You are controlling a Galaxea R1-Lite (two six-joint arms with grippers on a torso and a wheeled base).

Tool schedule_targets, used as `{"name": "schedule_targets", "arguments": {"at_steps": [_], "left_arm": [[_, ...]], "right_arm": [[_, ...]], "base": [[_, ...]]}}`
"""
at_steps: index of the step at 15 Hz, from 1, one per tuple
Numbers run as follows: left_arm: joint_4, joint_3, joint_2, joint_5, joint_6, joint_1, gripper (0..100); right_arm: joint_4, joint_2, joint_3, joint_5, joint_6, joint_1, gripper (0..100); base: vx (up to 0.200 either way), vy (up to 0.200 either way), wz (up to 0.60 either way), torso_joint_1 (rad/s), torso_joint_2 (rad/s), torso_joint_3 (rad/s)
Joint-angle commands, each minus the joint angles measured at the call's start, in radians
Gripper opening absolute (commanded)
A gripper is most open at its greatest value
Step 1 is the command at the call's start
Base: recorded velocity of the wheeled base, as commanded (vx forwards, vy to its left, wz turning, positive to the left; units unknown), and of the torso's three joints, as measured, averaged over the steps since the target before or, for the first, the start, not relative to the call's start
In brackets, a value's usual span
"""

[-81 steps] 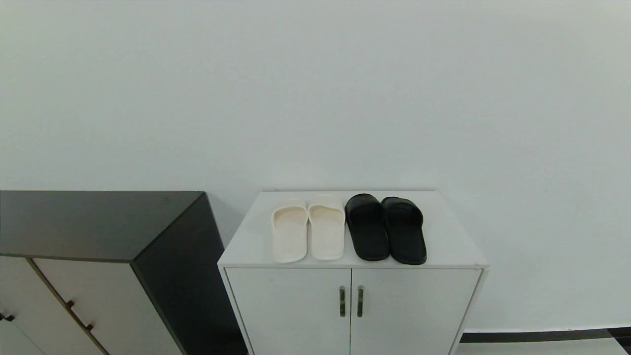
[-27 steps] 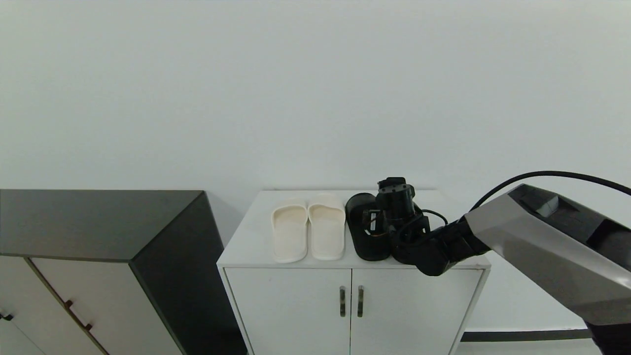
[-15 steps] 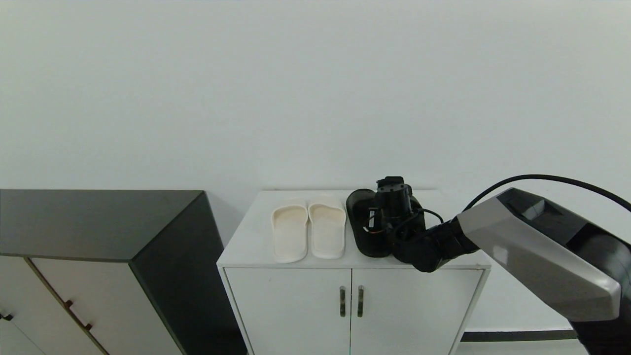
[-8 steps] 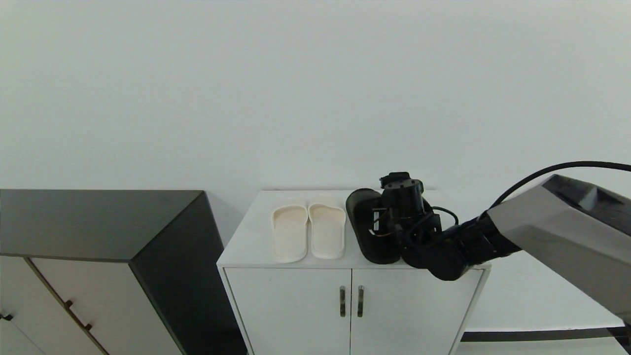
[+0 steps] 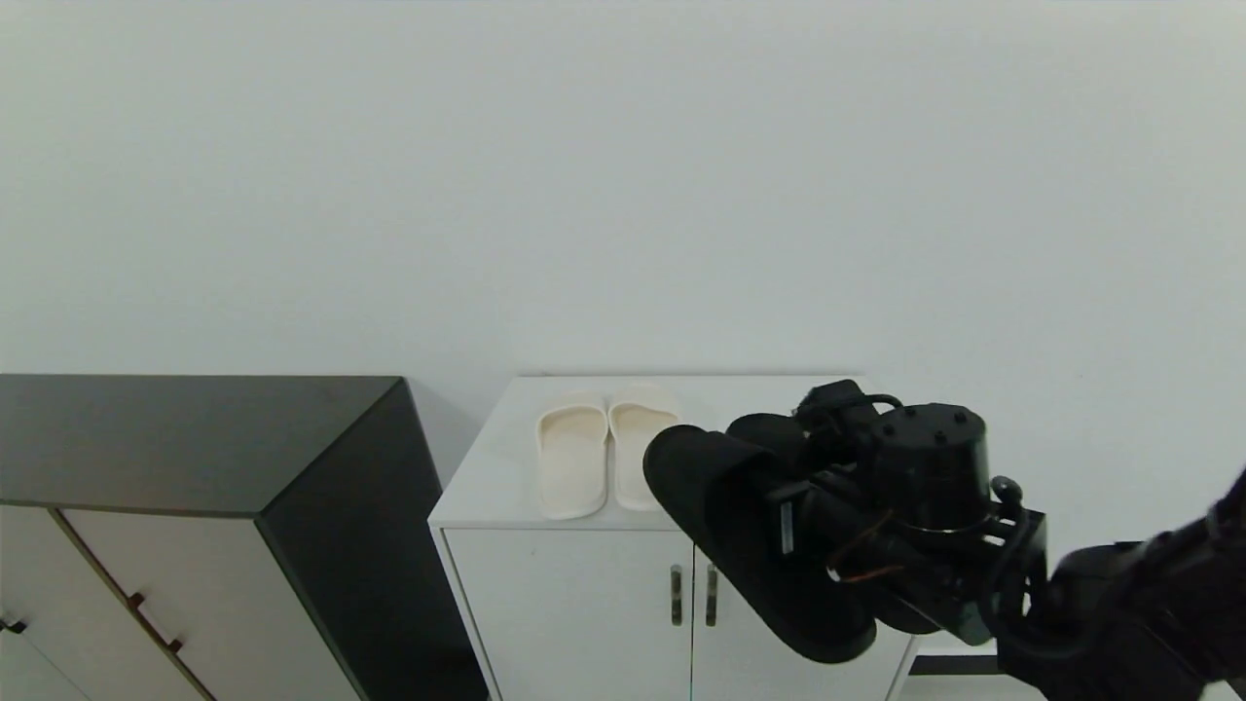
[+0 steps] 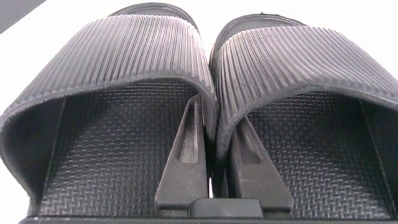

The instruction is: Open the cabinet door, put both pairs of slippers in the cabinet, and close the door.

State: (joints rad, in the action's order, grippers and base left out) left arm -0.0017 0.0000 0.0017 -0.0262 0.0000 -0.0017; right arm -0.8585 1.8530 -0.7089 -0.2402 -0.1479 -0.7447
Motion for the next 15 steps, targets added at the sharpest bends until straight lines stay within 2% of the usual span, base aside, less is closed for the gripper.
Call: {"name": "schedule_targets", "arguments": {"at_steps": [1, 3, 8, 15], "left_arm": [[0.000, 0.000, 0.000, 0.000, 0.000, 0.000, 0], [0.000, 0.000, 0.000, 0.000, 0.000, 0.000, 0], [0.000, 0.000, 0.000, 0.000, -0.002, 0.000, 0], [0.000, 0.000, 0.000, -0.001, 0.000, 0.000, 0]], "right_arm": [[-0.007, -0.147, 0.114, 0.098, 0.017, -0.024, 0], [-0.007, -0.181, 0.171, 0.187, 0.017, -0.033, 0], [-0.011, -0.159, 0.184, 0.187, 0.016, -0.045, 0], [-0.011, -0.155, 0.201, 0.193, 0.011, -0.050, 0]], "base": [[0.000, 0.000, 0.00, 0.000, 0.00, 0.000], [0.000, 0.000, 0.00, 0.000, 0.00, 0.000], [0.000, 0.000, 0.00, 0.000, 0.00, 0.000], [-0.200, 0.000, 0.00, 0.000, 0.00, 0.002]]}}
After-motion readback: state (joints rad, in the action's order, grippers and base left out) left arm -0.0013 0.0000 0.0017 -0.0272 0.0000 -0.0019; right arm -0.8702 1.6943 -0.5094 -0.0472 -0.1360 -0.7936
